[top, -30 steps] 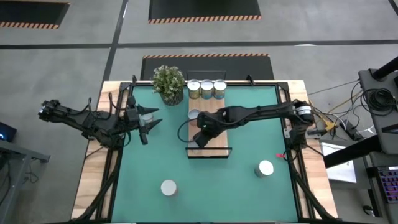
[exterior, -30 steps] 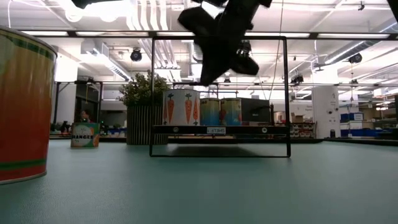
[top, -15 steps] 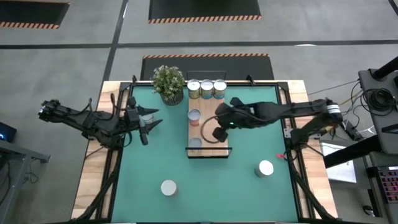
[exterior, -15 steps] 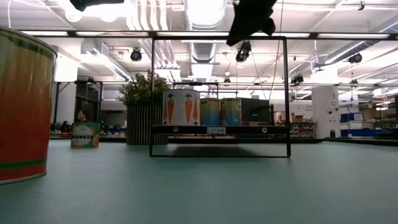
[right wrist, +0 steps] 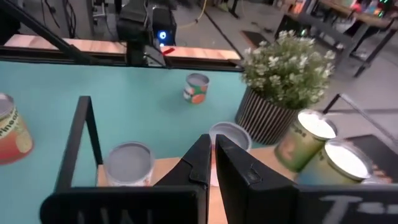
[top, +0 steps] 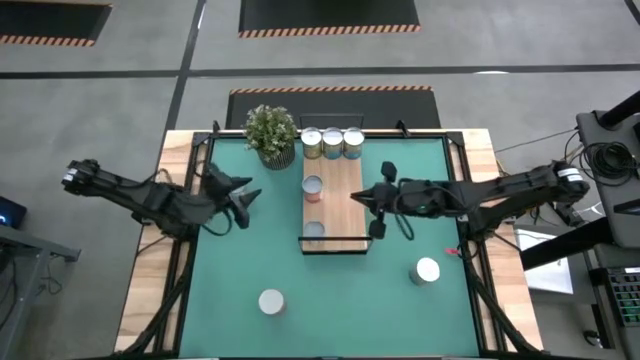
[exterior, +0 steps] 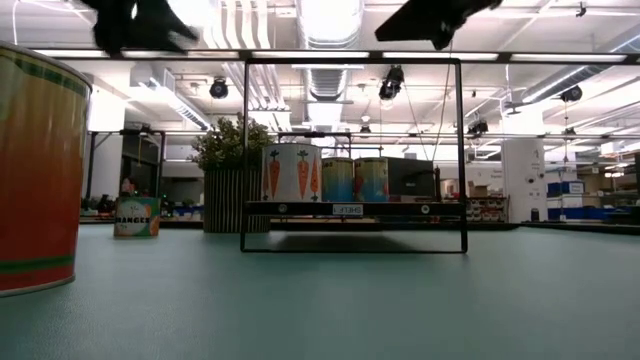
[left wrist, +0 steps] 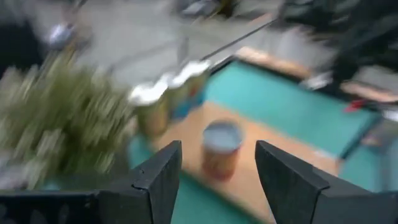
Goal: Pick and place cans onto a shelf
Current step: Put the canned oranges on the shelf
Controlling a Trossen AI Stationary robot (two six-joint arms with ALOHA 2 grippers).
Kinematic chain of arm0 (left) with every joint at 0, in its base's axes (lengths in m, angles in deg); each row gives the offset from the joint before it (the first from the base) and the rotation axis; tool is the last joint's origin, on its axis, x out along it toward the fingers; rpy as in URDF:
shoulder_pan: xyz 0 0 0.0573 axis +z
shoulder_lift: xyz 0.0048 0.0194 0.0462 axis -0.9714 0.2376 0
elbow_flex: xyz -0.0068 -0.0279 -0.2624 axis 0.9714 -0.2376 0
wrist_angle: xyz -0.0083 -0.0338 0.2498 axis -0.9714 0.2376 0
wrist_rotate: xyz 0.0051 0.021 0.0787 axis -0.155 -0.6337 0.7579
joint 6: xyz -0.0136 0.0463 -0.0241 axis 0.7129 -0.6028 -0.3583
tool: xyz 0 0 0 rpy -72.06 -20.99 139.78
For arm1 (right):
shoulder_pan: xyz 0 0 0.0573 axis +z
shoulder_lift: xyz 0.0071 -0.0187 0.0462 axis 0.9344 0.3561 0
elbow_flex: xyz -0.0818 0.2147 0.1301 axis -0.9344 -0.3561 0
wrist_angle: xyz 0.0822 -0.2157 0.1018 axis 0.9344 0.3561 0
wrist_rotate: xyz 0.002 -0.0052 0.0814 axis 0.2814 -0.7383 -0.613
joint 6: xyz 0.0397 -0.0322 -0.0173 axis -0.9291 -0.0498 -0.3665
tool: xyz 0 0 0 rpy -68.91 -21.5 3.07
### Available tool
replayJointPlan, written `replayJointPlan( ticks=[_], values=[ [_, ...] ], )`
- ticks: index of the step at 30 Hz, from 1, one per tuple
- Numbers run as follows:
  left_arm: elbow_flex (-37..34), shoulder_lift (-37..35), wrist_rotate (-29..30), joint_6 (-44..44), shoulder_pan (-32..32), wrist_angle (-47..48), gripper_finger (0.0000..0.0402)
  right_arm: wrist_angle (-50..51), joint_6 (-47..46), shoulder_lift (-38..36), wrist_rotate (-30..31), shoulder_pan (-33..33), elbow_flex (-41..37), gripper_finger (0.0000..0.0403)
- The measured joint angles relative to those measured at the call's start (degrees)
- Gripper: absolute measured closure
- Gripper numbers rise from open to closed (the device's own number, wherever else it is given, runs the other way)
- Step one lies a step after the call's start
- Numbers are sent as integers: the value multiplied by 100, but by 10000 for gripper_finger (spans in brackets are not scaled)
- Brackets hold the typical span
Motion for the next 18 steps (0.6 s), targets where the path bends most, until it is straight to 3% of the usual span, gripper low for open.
replayJointPlan(
  ticks=[3, 8, 12, 18],
  values=[
    [-7, 241, 139, 1628, 143, 1162, 214, -182, 157, -286, 5, -4, -266, 390],
    [-7, 547, -534, 3751, 804, 2715, 221, -203, 363, -633, 1, -2, -475, 390],
    [-7, 819, -1135, 4028, 1505, 3050, 239, -217, 534, -824, 3, -2, -472, 390],
    [-2, 1246, -1723, 3480, 2637, 3038, 261, -211, 703, -901, 0, -2, -472, 390]
  ],
)
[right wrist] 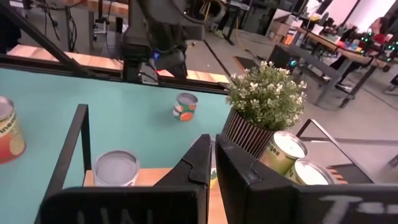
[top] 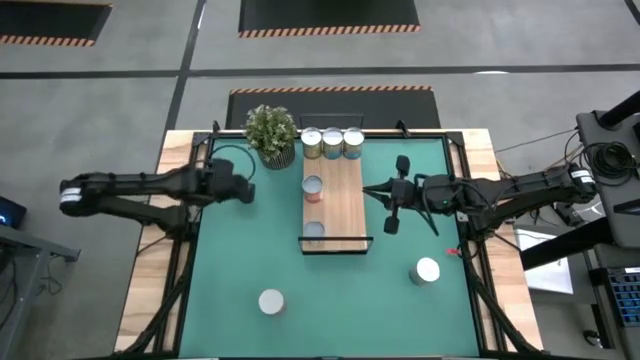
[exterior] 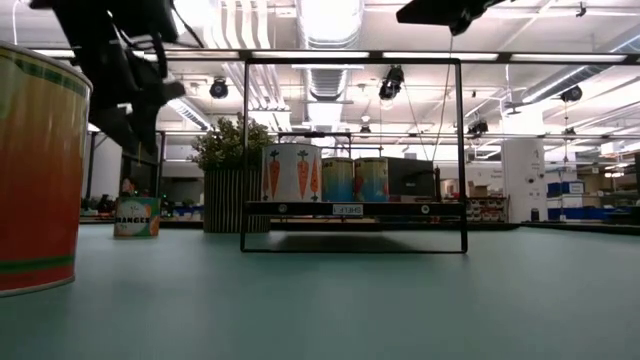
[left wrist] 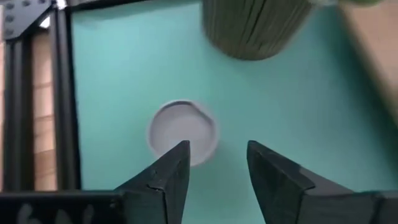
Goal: Pick and place cans onto a shelf
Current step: Put the canned oranges on the shelf
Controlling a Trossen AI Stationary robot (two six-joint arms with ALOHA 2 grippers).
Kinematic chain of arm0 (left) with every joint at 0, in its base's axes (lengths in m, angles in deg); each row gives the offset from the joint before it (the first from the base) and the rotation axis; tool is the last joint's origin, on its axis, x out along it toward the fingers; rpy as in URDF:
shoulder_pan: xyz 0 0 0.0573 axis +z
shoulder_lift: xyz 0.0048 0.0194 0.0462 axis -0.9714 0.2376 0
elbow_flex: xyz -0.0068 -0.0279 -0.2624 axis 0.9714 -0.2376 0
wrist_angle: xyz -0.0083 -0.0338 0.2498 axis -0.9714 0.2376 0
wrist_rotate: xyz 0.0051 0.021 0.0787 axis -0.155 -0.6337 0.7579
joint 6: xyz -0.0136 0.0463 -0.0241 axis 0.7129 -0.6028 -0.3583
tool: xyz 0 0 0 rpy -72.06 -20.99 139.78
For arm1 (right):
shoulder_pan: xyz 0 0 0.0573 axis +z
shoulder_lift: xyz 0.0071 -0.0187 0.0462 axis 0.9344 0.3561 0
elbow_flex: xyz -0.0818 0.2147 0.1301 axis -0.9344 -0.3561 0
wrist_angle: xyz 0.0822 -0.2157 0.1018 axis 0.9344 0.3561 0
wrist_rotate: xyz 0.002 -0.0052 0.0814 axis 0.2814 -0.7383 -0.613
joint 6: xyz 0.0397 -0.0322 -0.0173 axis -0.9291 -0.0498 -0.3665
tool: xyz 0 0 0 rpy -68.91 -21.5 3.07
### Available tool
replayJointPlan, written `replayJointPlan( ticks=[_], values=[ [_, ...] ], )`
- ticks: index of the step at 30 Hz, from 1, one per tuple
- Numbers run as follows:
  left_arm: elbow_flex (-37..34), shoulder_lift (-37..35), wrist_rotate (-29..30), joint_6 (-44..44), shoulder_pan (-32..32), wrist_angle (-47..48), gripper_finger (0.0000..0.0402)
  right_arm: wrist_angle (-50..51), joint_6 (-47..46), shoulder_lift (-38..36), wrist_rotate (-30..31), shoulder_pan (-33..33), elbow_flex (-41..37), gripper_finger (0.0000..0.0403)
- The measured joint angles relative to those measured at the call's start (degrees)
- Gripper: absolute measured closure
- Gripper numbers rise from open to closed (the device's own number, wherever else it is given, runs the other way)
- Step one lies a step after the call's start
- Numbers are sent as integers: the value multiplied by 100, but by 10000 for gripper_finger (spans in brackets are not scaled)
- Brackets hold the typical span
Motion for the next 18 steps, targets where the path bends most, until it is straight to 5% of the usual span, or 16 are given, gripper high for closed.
replayJointPlan(
  ticks=[9, 14, 18],
  values=[
    [2, 466, -971, -1119, 1712, -83, 282, -4, 290, 31, 0, -2, 0, 390],
    [4, 619, -941, -1288, 1936, -108, 274, -4, 374, 31, 2, -3, 0, 390],
    [4, 732, -1144, -1267, 1944, -146, 230, -2, 383, 31, 2, -4, 0, 390]
  ],
)
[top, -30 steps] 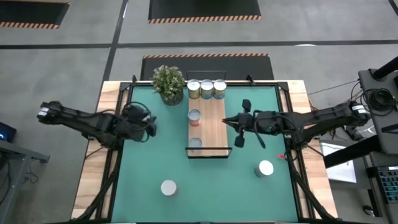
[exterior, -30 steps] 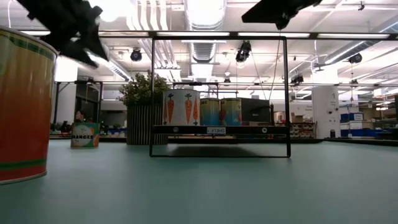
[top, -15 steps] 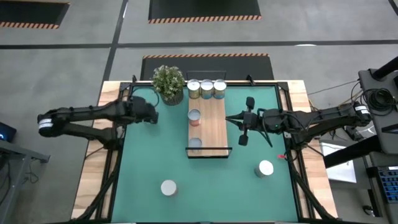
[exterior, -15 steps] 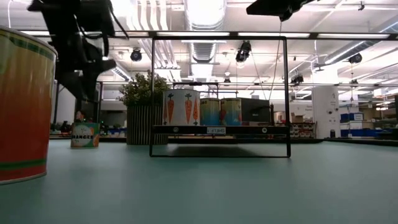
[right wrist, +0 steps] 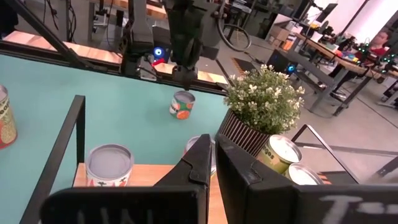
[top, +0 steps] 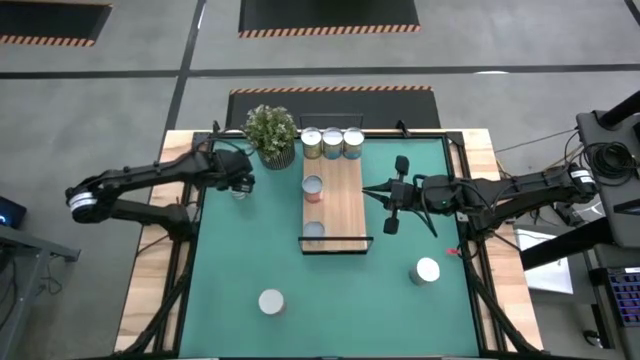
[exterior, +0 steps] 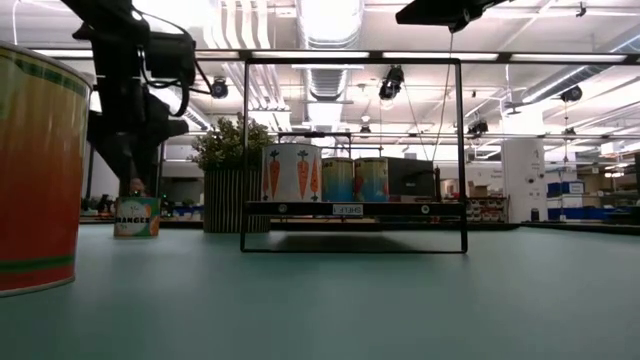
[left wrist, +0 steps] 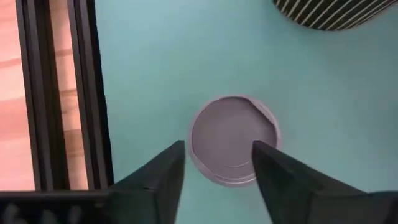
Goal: Pick and place cans onto a shelf
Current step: Put the canned oranges on the shelf
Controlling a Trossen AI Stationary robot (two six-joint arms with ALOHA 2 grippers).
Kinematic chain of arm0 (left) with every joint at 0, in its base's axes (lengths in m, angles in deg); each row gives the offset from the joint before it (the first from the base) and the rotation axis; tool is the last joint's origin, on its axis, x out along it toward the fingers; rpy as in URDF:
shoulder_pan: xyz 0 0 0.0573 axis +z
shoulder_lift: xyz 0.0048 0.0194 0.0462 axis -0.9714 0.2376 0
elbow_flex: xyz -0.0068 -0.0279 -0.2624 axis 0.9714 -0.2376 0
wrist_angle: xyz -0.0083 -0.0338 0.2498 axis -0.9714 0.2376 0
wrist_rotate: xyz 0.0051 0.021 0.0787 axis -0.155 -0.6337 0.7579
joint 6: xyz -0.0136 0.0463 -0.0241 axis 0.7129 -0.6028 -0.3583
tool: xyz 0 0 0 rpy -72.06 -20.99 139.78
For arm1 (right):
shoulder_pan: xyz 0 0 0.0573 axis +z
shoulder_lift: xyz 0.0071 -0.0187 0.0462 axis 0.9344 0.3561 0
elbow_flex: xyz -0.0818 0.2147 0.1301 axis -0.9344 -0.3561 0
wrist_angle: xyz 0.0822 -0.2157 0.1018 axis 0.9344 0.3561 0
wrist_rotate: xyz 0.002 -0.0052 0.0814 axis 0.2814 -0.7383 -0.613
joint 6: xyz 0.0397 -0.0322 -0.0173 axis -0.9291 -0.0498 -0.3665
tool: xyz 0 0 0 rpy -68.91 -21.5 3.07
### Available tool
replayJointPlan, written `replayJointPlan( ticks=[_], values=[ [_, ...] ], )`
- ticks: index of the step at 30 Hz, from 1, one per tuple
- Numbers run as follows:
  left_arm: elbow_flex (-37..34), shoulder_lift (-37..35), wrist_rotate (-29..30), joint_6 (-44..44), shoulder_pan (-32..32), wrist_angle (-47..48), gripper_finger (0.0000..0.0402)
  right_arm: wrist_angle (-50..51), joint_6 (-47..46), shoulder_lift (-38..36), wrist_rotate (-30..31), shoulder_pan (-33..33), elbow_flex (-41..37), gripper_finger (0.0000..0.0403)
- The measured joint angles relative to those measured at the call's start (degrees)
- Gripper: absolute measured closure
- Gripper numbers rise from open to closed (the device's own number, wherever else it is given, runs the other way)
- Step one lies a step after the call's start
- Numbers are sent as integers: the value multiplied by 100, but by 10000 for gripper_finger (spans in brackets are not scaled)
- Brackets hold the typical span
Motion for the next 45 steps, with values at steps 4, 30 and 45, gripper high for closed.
replayJointPlan(
  ticks=[4, 30, 45],
  values=[
    [0, 242, 154, 119, 21, -31, 174, 1, 0, 2, 0, 0, 0, 390],
    [-418, 769, 227, 273, 21, -964, 94, 214, -63, 2, 0, 0, -13, 390],
    [-822, 758, 275, 280, 15, -1570, 131, 221, -66, 2, 2, -1, -15, 390]
  ],
)
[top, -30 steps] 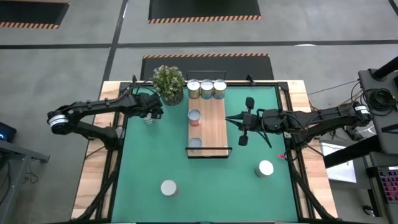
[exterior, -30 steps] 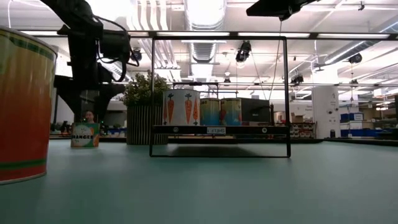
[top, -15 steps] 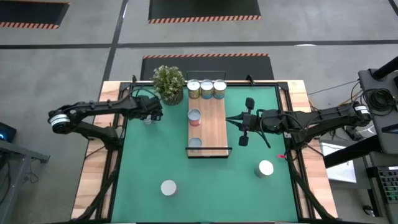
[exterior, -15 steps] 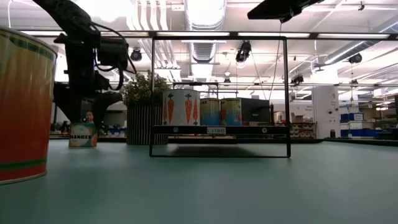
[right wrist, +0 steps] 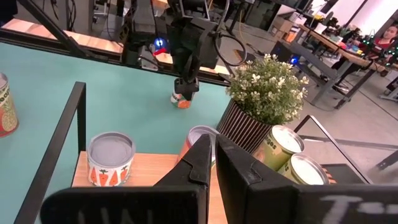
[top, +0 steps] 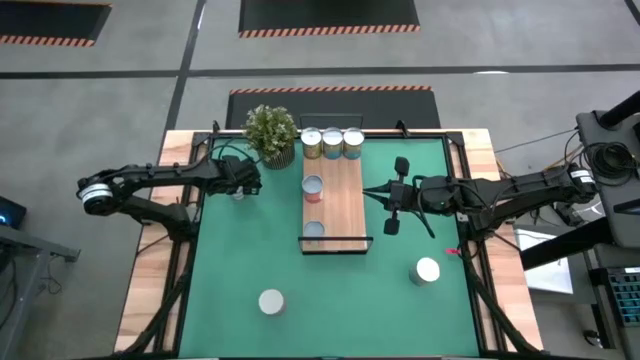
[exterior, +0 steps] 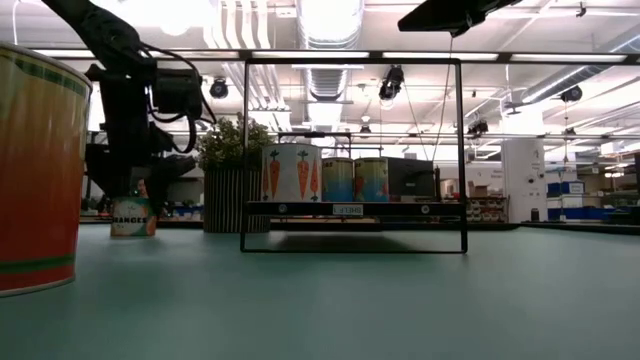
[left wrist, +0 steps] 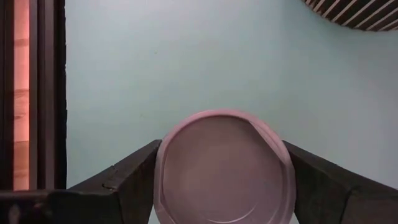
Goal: Pick and place cans onto a shelf
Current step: Put the canned oranges on the shelf
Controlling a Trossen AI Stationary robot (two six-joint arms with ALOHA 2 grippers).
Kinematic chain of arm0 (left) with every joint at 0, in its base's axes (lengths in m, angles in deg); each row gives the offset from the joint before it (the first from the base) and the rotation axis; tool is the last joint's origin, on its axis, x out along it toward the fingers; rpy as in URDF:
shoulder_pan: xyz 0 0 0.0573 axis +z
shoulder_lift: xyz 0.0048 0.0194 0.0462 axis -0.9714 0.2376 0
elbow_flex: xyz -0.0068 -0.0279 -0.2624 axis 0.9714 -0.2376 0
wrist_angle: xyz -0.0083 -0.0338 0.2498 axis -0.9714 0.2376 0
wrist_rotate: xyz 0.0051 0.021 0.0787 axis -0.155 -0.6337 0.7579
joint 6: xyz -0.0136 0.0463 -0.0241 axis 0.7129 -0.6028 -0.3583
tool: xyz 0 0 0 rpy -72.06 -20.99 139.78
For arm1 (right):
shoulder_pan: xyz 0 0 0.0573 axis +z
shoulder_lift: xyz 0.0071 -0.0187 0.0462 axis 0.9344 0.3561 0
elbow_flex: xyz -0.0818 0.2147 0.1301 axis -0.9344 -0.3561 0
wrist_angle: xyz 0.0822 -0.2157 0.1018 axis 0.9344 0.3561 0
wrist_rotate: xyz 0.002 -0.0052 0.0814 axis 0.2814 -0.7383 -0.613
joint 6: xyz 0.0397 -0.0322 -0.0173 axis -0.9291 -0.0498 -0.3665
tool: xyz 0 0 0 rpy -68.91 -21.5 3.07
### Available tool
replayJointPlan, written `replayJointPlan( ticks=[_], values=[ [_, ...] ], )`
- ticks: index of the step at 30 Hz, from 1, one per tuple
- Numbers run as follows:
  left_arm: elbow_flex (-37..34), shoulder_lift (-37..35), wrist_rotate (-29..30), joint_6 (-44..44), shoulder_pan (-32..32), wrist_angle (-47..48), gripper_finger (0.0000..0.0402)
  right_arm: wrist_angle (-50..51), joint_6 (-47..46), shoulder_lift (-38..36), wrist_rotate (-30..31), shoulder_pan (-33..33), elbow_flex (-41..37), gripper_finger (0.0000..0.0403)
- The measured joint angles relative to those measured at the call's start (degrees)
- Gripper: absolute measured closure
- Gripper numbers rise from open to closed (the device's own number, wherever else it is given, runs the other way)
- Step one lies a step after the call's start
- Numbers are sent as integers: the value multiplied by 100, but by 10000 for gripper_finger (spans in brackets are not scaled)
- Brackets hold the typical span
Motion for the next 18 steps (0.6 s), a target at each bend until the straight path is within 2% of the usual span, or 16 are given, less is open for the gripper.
replayJointPlan(
  ticks=[4, 8, 13, 18],
  values=[
    [204, 8, -106, -88, -70, 178, 127, 2, -2, 0, 4, 1, 0, 390],
    [654, 8, -118, -115, -298, 874, 120, 36, -2, 0, 42, 0, 0, 390],
    [1584, 8, -104, -105, -846, 2066, 120, 63, -2, 0, 44, 0, -2, 390],
    [2843, 8, -88, -100, -1654, 3061, 119, 66, -2, 0, 44, -1, -2, 390]
  ],
)
